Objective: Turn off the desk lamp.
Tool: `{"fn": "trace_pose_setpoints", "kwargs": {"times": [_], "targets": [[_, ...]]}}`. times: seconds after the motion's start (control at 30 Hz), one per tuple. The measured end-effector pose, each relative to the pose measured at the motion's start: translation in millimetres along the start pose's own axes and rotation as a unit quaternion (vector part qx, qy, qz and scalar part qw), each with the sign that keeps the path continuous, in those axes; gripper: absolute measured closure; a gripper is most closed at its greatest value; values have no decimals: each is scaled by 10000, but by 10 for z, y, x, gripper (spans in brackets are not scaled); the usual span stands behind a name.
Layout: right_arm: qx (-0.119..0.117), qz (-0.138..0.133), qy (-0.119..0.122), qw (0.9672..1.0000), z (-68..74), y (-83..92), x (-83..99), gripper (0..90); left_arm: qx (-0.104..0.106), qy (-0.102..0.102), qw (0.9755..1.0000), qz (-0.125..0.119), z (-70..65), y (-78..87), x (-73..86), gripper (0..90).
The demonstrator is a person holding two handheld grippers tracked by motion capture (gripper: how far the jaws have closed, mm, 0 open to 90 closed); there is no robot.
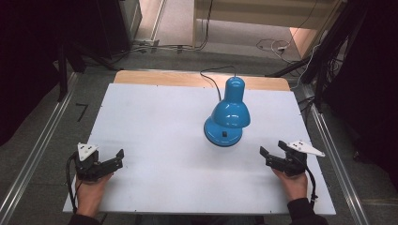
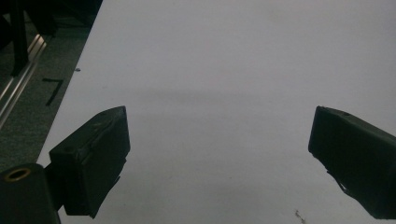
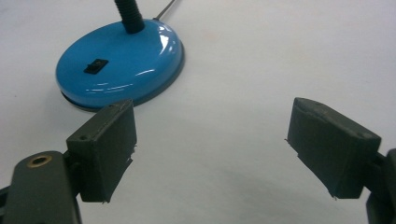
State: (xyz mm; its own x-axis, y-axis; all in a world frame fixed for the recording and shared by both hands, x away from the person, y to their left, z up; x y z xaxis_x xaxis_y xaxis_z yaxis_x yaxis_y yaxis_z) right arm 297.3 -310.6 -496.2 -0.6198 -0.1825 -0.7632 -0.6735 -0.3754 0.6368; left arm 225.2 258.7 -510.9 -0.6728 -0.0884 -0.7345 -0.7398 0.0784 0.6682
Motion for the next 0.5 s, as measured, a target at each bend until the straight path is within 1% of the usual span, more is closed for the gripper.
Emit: {"fn": "trace_pose_setpoints", "kwargs": {"times": [0.3, 0.43, 0.5], "targets": [[308, -64, -180, 9993, -224, 143, 68, 140, -10, -3, 10000, 1, -5, 3, 0, 59], [522, -32, -228, 9984, -341, 200, 126, 140, -4, 4, 10000, 2, -1, 3, 1, 59], [624, -12, -326, 9975, -411, 229, 175, 140, 1, 4, 10000, -4, -4, 5, 0, 59]]}}
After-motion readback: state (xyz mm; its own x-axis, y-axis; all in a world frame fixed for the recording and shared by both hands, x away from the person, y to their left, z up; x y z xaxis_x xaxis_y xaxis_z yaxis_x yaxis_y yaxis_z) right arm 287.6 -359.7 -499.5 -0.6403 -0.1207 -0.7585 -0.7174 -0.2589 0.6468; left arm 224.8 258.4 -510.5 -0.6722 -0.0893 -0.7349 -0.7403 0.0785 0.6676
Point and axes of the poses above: each handheld gripper's, and its own axes: y roughly backward along the jaws, x roughly out of its underside, z roughly to its left, the point moved 1 cm from there along -y, roughly forward along the jaws, and after that the axes turned 9 degrees about z, right-handed, at the moved point
